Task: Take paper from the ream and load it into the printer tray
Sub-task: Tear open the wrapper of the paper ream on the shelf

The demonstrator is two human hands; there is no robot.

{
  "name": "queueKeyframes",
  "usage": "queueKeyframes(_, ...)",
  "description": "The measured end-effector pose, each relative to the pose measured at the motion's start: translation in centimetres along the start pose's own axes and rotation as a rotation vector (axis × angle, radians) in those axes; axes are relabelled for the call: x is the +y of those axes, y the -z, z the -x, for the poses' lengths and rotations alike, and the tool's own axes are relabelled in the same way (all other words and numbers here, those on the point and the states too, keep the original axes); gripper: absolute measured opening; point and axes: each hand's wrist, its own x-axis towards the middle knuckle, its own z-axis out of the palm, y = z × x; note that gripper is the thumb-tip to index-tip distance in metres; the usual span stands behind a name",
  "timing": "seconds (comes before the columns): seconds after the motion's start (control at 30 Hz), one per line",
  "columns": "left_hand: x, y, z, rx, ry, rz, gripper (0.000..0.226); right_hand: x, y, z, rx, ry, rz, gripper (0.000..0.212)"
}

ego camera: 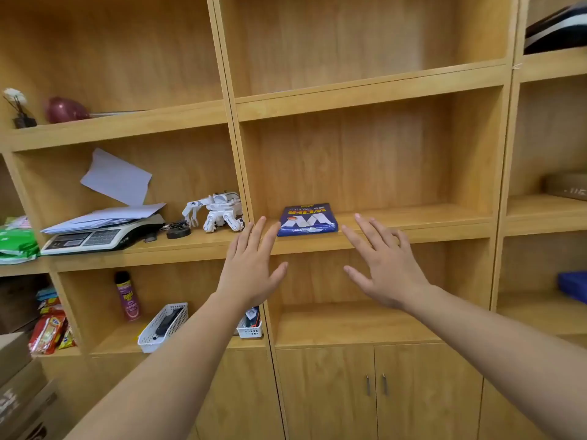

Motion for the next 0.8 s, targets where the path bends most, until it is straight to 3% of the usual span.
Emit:
queueKeyframes(0.23,-4.6,-4.0,-2.3,-0.036,-0.023,0.038,0.075,-2.0,-3.5,-3.6,-0.047,0.013,0.123,0.073)
queueKeyframes(0.6,-11.2,-11.8,-6.0,-0.146,-0.110,0.078,0.078,-8.1,-8.9,-10.1,-0.144,-0.031,0.114,0.070)
queueKeyframes(0.8,-12.6,-14.0,-9.5,-0.174,-0.099,0.182,0.080,-8.0,-11.4,-12.0,-0.165,-0.024,0.112,0.070)
